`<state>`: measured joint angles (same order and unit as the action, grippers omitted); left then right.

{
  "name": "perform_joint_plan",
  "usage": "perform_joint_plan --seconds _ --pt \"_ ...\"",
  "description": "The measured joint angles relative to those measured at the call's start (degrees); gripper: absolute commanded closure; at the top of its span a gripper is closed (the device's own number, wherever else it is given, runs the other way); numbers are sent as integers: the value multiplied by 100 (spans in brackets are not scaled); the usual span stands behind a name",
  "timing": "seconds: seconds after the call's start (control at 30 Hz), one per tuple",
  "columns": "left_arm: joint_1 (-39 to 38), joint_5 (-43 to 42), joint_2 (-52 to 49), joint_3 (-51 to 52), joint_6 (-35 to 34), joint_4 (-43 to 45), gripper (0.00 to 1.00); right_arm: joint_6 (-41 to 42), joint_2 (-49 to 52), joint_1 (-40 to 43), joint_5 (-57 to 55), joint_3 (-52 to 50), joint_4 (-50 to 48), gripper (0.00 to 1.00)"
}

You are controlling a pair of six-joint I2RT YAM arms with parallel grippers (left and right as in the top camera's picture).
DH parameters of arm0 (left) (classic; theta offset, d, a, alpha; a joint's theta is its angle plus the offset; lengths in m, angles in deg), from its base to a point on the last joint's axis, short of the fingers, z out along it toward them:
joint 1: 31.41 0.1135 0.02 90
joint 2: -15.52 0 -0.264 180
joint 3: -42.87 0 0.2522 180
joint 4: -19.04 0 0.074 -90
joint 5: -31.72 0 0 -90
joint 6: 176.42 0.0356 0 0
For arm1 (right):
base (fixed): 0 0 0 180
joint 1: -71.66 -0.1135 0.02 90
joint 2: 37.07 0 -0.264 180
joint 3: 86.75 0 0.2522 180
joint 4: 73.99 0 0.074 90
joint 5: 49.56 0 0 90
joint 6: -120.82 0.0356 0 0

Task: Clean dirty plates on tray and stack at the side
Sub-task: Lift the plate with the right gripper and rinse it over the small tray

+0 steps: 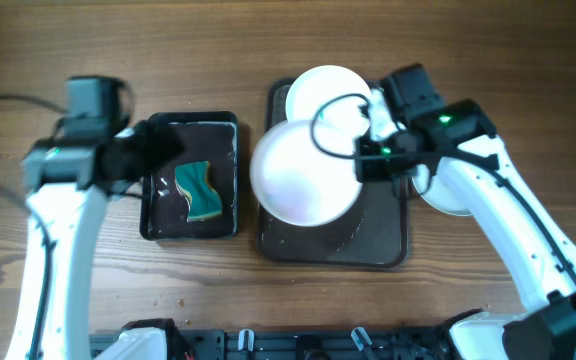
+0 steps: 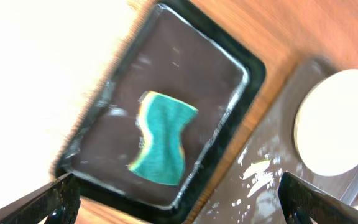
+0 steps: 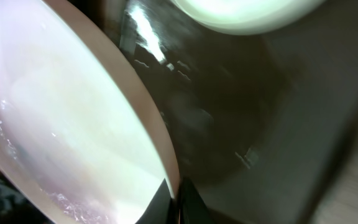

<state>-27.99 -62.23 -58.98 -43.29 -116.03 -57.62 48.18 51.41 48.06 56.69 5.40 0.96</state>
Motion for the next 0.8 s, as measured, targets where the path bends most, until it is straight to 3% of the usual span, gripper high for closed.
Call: perform_joint_plan --seconds 0.27,0.5,0.8 --pt "1187 -28 935 0 2 -387 0 654 682 -1285 83 470 -1561 96" --pt "1401 -28 1213 0 0 -490 0 1019 1829 -1945 -94 466 -3023 96" --pt "1401 -31 1215 0 0 -490 0 756 2251 -2500 -2024 463 -3370 96"
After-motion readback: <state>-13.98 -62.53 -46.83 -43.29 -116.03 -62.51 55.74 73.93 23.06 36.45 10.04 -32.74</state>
